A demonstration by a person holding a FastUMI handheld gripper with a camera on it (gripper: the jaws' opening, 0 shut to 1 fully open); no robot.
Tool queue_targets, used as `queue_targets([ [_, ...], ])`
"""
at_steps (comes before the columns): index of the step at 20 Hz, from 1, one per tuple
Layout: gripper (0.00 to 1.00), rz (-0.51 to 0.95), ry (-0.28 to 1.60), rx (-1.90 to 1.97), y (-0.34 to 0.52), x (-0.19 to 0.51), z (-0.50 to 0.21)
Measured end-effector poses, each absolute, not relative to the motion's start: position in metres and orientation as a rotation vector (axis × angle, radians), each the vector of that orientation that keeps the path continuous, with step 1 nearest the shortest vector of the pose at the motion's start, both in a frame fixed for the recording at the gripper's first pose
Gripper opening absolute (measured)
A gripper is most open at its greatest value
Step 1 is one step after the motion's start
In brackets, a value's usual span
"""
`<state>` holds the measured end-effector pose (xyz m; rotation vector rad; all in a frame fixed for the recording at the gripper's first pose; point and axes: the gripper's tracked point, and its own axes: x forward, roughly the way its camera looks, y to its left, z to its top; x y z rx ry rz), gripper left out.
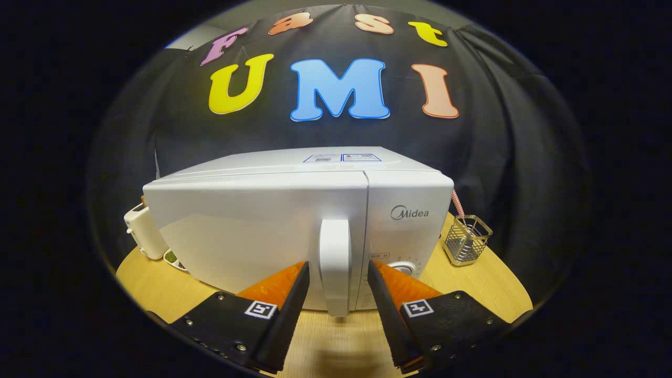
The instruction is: Open the microwave, put the food inside, and close the microwave door.
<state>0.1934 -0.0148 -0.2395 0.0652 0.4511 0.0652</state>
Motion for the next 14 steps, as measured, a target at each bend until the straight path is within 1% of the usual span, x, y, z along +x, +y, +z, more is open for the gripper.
queue_targets([
  [1, 0.69, 0.05, 0.456, 0.063, -0.019, 0.194, -0.241],
  [2, 0.46, 0.058, 0.465, 0.077, -0.017, 0.195, -0.242],
  [5, 0.46, 0.067, 0.486, 0.101, -0.01, 0.189, -0.244],
  [6, 0.33, 0.069, 0.492, 0.092, -0.009, 0.202, -0.25],
  [7, 0.33, 0.07, 0.497, 0.079, -0.011, 0.192, -0.243],
  [8, 0.27, 0.071, 0.498, 0.072, -0.01, 0.188, -0.24],
  [9, 0.26, 0.079, 0.508, 0.057, -0.009, 0.191, -0.243],
  [10, 0.17, 0.073, 0.516, 0.052, -0.008, 0.191, -0.242],
  [13, 0.16, 0.08, 0.542, 0.038, -0.012, 0.19, -0.244],
  [14, 0.08, 0.081, 0.549, 0.039, -0.012, 0.192, -0.245],
])
